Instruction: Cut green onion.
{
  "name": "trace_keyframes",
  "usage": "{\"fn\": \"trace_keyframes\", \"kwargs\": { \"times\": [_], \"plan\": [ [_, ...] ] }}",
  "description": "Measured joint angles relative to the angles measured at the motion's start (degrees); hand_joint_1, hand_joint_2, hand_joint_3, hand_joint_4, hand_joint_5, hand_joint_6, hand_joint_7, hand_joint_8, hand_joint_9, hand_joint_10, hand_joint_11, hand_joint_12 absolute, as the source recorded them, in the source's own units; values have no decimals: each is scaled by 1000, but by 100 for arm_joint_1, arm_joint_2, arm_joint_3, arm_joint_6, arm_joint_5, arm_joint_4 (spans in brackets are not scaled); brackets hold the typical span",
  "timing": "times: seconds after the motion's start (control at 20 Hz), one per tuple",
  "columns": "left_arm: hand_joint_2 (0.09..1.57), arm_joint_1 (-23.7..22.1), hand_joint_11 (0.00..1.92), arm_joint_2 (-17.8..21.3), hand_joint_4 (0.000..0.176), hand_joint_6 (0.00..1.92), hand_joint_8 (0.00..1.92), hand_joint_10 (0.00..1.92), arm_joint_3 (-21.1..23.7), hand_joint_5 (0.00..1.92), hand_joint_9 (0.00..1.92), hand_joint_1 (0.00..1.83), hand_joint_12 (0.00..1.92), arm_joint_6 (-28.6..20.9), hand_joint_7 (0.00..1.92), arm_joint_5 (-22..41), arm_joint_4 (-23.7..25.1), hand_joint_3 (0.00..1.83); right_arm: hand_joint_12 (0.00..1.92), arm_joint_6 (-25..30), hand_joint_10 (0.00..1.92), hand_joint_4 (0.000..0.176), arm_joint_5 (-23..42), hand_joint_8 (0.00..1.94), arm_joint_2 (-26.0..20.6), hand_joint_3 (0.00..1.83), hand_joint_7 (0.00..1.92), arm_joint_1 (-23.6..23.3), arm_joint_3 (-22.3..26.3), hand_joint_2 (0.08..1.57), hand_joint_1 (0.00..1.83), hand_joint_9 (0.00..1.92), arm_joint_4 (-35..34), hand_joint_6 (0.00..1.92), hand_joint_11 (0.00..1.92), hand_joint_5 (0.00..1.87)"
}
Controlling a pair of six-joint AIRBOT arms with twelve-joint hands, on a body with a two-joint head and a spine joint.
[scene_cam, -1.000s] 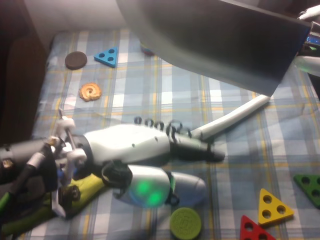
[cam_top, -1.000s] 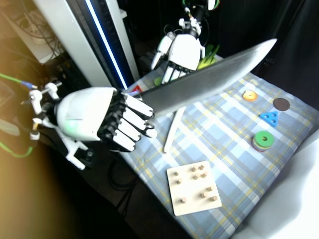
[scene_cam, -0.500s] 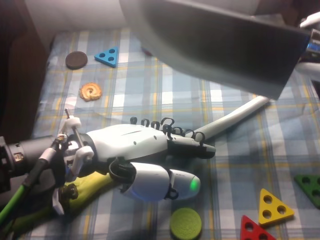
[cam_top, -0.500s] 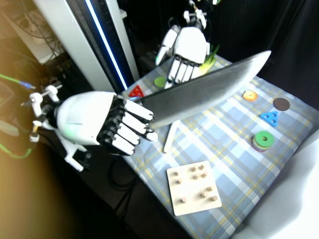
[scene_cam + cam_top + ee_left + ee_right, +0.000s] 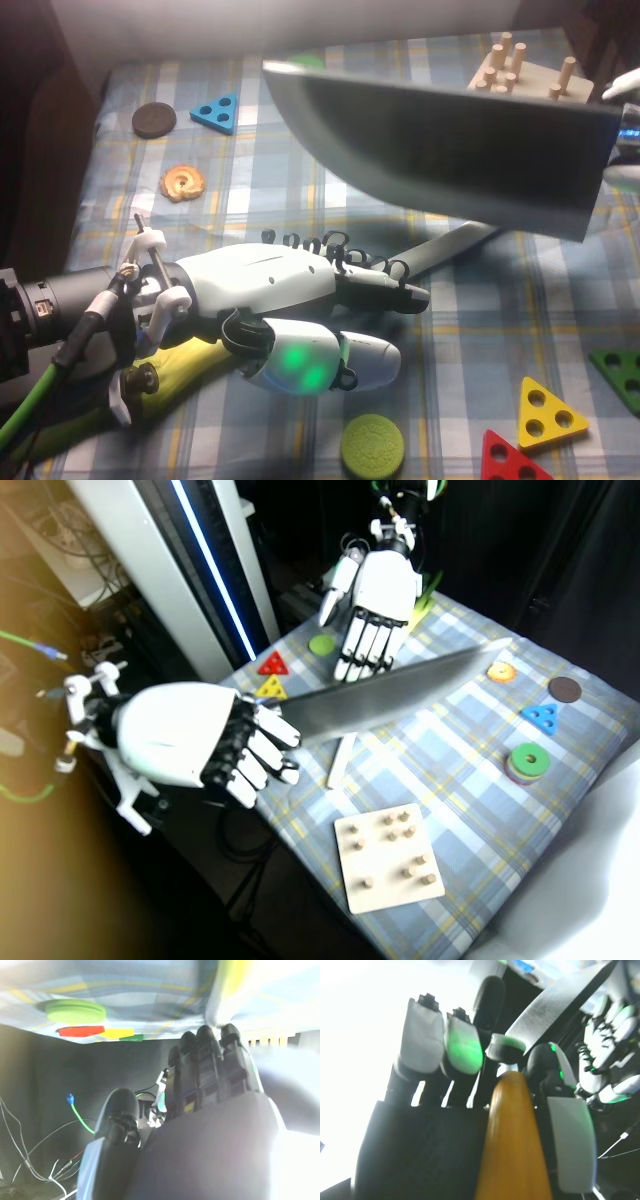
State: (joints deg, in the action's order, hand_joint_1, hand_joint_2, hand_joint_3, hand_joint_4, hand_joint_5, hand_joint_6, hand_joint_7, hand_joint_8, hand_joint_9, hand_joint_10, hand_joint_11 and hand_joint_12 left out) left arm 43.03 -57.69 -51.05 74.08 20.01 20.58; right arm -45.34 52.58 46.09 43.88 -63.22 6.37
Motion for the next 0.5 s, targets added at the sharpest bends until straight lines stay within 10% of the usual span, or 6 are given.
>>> {"fn": "trace_keyframes", "kwargs": {
  "times": [0.1,0.15,0.2,0.5],
  "plan": [
    [1449,0,53,0,0,4,6,5,2,288,216,0,191,0,301,-2,-7,0,1921,35,1921,18,-31,1941,-2,1,1362,0,11,1512,489,1526,26,1921,1552,957],
    [1445,0,60,7,0,5,8,8,7,292,226,0,199,2,311,-13,-7,0,1921,50,1921,67,-13,1941,-4,0,1389,42,24,1511,464,1546,24,1921,1560,946],
    [1446,0,60,7,0,5,10,9,7,295,232,0,201,0,319,-13,-7,0,1921,68,1921,78,-7,1941,-7,3,1418,63,24,1522,444,1561,26,1921,1573,984],
    [1447,26,69,35,0,10,10,11,20,285,232,0,218,0,302,13,-66,0,1921,136,1921,87,76,1941,11,3,1438,114,9,1508,455,1564,-79,1921,1587,1039]
  ]
}}
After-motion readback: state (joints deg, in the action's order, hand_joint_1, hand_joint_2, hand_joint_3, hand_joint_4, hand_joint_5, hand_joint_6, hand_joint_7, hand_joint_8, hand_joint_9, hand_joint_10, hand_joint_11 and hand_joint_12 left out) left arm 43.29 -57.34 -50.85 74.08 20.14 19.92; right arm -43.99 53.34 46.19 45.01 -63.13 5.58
